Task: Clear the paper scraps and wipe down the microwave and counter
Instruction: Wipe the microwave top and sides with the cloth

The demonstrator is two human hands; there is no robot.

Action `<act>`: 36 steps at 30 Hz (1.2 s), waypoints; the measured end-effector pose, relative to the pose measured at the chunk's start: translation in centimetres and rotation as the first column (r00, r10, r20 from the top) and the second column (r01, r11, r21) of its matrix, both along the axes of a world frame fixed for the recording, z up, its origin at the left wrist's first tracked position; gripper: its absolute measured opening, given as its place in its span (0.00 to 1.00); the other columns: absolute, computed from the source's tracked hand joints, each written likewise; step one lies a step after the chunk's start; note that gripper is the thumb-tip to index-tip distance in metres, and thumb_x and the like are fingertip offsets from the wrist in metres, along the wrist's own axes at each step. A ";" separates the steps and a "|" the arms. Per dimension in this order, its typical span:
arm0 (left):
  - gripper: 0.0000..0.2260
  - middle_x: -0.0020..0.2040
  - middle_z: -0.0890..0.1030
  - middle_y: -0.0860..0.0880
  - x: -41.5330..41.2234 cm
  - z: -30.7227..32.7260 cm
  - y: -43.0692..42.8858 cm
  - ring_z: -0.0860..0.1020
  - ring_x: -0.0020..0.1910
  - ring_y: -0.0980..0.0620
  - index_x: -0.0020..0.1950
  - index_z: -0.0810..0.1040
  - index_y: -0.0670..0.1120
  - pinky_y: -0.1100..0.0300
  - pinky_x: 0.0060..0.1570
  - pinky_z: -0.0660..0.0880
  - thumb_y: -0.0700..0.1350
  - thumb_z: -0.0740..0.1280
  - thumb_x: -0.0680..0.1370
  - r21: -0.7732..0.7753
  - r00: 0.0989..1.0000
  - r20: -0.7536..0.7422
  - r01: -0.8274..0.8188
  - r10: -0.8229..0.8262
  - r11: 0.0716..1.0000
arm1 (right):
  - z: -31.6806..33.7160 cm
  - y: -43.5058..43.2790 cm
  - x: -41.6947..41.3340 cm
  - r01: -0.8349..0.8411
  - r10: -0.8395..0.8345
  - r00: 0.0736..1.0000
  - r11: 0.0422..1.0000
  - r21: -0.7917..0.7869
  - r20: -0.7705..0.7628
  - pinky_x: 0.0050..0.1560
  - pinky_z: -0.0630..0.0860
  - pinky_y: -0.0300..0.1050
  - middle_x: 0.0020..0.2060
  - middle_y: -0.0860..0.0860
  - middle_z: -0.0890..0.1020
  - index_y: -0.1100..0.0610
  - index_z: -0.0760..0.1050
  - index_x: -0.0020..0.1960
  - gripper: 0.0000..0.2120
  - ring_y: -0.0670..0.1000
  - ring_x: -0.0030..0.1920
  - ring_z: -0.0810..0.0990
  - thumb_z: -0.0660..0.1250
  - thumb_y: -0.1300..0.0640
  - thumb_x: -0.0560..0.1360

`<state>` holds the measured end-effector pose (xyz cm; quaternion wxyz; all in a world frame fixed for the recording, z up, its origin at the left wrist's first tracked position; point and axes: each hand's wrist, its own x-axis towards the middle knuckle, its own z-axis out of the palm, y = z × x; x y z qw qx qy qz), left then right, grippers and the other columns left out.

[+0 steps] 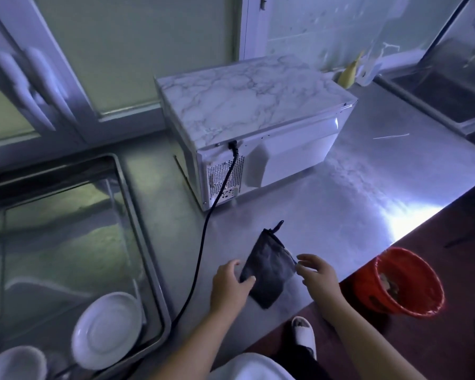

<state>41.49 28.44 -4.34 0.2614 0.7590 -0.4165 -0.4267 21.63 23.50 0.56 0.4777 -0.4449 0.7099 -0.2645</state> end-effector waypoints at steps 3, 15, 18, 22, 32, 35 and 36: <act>0.37 0.66 0.76 0.48 -0.1 -1.3 -0.6 0.76 0.64 0.47 0.72 0.69 0.48 0.57 0.59 0.72 0.55 0.78 0.68 0.173 0.999 0.021 0.023 -0.027 0.985 | -0.6 -2.1 -0.1 -0.076 0.074 0.994 0.997 0.018 0.075 0.48 0.79 0.48 0.49 0.52 0.84 0.54 0.80 0.55 0.09 0.51 0.46 0.82 0.70 0.64 0.77; 0.12 0.31 0.78 0.54 -5.5 5.4 -7.4 0.73 0.31 0.56 0.40 0.77 0.52 0.60 0.32 0.70 0.41 0.68 0.59 0.096 0.988 0.045 -0.152 0.148 0.984 | 0.5 -15.4 -9.4 -0.601 0.611 0.768 0.791 -0.112 0.193 0.57 0.73 0.37 0.57 0.39 0.79 0.39 0.75 0.57 0.19 0.41 0.58 0.78 0.75 0.58 0.73; 0.15 0.38 0.83 0.57 -7.1 9.3 -11.2 0.80 0.39 0.58 0.43 0.81 0.57 0.61 0.43 0.78 0.37 0.73 0.65 0.037 0.986 0.144 -0.094 0.088 0.995 | 2.7 -18.5 -10.4 -0.676 0.705 0.702 0.704 -0.219 0.102 0.60 0.69 0.34 0.63 0.40 0.76 0.40 0.73 0.63 0.23 0.41 0.64 0.74 0.75 0.55 0.73; 0.18 0.49 0.82 0.57 -9.7 13.7 -14.3 0.81 0.51 0.57 0.57 0.84 0.51 0.58 0.55 0.77 0.35 0.72 0.70 -0.063 0.963 0.240 0.137 -0.118 0.989 | 4.9 -21.6 -11.5 -0.887 0.878 0.430 0.368 -0.279 -0.210 0.77 0.55 0.47 0.77 0.41 0.58 0.41 0.59 0.78 0.43 0.46 0.79 0.54 0.77 0.45 0.69; 0.19 0.50 0.85 0.60 -12.9 18.7 -15.5 0.81 0.51 0.62 0.53 0.82 0.57 0.67 0.55 0.74 0.36 0.78 0.70 -0.280 0.997 -0.005 0.067 -0.072 0.958 | 7.7 -21.7 -14.3 -0.890 0.920 0.391 0.374 -0.260 -0.014 0.51 0.79 0.58 0.43 0.59 0.83 0.62 0.79 0.48 0.10 0.60 0.48 0.82 0.75 0.58 0.72; 0.17 0.48 0.86 0.56 -14.8 18.1 -15.3 0.83 0.48 0.60 0.51 0.82 0.55 0.67 0.50 0.76 0.35 0.78 0.70 -0.364 0.991 -0.129 -0.078 0.033 0.928 | 8.3 -20.2 -16.7 -0.801 0.810 0.503 0.568 -0.189 0.302 0.45 0.83 0.61 0.44 0.67 0.83 0.69 0.78 0.51 0.16 0.63 0.44 0.85 0.76 0.58 0.70; 0.16 0.47 0.87 0.55 -15.6 17.8 -15.2 0.83 0.47 0.59 0.50 0.83 0.54 0.67 0.49 0.76 0.35 0.78 0.70 -0.389 0.983 -0.178 -0.114 0.046 0.914 | 8.4 -19.7 -17.4 -0.791 0.775 0.507 0.592 -0.154 0.377 0.44 0.83 0.57 0.44 0.64 0.84 0.67 0.79 0.52 0.18 0.61 0.44 0.86 0.77 0.56 0.69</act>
